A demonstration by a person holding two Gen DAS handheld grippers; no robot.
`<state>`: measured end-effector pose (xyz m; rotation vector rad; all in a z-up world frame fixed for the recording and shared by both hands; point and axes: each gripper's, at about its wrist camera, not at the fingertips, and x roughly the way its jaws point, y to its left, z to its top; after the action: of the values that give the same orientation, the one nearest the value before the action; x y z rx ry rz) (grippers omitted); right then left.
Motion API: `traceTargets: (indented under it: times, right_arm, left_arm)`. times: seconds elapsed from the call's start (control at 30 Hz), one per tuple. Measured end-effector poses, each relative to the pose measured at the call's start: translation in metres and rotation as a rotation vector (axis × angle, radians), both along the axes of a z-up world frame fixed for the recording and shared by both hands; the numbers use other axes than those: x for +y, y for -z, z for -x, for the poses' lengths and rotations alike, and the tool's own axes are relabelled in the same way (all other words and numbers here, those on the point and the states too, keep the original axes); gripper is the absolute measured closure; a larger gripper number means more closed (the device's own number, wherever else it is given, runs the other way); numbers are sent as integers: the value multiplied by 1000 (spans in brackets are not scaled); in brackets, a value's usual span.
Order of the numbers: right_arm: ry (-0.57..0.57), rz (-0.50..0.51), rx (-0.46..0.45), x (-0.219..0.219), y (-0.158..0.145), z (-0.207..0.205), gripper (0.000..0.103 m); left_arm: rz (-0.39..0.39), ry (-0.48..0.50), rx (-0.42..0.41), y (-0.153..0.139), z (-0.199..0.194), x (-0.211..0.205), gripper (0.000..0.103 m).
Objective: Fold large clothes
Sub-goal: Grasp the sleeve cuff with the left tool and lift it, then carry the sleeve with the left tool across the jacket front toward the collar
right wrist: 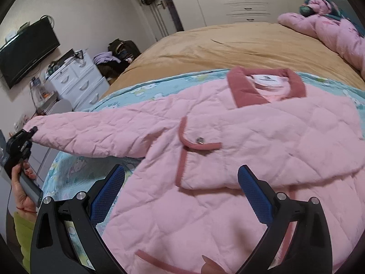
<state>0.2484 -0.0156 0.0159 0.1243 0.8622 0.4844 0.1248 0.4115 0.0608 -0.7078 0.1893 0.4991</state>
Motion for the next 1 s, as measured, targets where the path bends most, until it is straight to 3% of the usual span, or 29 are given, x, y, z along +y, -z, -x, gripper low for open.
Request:
traceTargets:
  times: [0.27, 0.57, 1.0]
  right_arm:
    - [73, -36, -30, -52, -17, 17, 4]
    - [109, -73, -100, -100, -56, 28, 4]
    - [169, -209, -52, -178, -48, 45, 4]
  left_arm:
    - [-38, 60, -66, -25, -1, -28, 100]
    - [-76, 135, -32, -57, -16, -71, 100]
    - [-213, 296, -20, -136, -53, -176, 100]
